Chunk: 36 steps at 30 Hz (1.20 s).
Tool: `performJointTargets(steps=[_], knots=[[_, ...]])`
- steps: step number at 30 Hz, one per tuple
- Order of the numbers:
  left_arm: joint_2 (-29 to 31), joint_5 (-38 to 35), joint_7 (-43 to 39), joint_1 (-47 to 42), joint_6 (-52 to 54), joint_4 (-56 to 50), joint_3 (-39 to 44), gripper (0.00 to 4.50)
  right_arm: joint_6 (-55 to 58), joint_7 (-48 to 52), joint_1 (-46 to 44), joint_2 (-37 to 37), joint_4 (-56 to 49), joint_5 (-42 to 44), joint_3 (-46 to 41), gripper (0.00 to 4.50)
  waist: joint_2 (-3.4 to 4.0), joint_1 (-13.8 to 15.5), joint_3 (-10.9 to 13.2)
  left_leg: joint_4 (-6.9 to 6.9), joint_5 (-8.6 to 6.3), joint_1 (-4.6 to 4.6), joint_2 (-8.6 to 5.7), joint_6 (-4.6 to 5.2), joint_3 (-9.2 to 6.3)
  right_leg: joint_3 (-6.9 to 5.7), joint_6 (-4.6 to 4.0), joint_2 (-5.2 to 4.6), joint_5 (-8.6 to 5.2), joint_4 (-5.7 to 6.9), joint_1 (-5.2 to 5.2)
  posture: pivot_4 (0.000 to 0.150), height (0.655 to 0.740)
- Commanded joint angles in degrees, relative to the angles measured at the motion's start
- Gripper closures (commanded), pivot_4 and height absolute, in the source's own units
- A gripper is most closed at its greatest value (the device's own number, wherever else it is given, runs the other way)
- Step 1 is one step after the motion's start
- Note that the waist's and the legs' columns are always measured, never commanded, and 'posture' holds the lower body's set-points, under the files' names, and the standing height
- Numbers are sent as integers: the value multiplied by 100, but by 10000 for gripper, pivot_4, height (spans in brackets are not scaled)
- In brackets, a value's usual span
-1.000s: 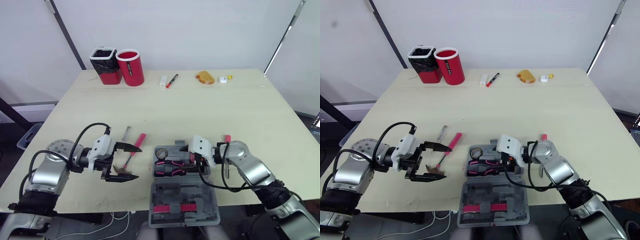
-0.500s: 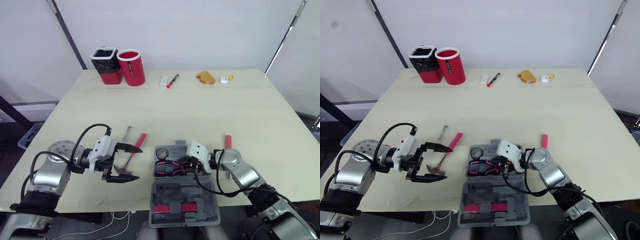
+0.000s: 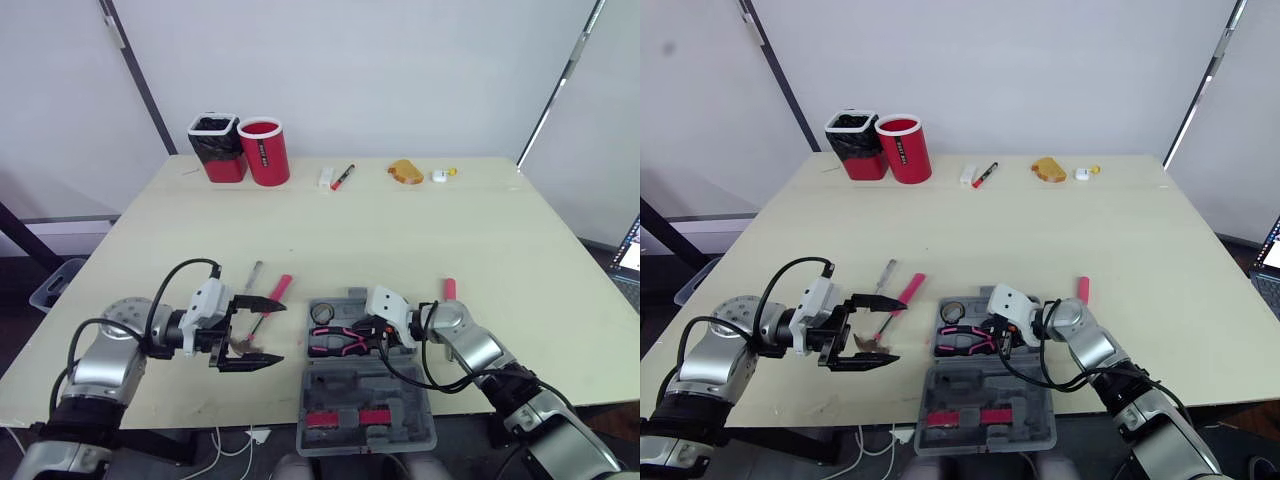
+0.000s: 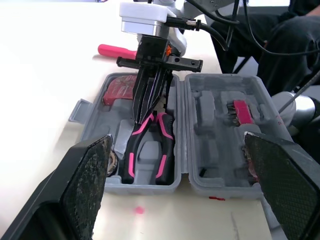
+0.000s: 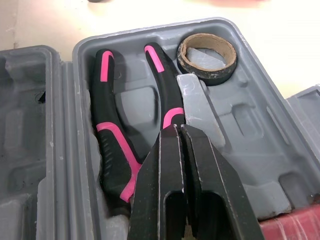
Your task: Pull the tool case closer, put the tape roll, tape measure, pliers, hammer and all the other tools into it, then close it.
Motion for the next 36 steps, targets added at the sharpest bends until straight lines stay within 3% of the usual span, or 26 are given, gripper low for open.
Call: performJointTargets(steps=[1,12,20,26,33,36], knots=[[-78,-191,214,4,149,-320,264,0,282,-168,431,-74,794,-504,392,43903,-8,2,-13,0,0,0,0,0,-1,-1,-1,0,0,0,0,1500,7400],[-458,-279,1086,344,525,-777,565,0,-697,-812,937,97,-1283,329,-927,43903,45,21,65,-1,0,-38,-3,-1,-6,-6,-4,-6,1,-5,-25,1500,7400],[-680,-334,1543,668,685,-884,762,0,-761,-1176,1772,-165,-2660,852,-1818,43903,38,35,109,-1,0,-81,-2,-1,-15,-14,19,-4,14,-7,-64,1500,7400],[-842,-151,1885,523,343,-264,1040,0,-937,-1535,2851,-498,-3186,1308,-2985,43903,32,22,137,5,0,-96,-5,-1,-18,-20,20,-9,15,-16,-68,1500,7400],[-858,-40,2166,1143,-258,598,1751,0,-1232,-1625,4645,-589,-3286,1827,-4218,43903,30,9,140,-15,0,-102,-4,-1,-18,-20,23,-8,12,-35,-74,1500,7400],[-796,22,2189,1430,-519,1032,2007,0,-1526,-1419,5205,-551,-3245,2190,-4634,37405,25,9,149,-16,-1,-98,-4,-1,-13,-19,14,-13,6,-36,-74,1500,7400]])
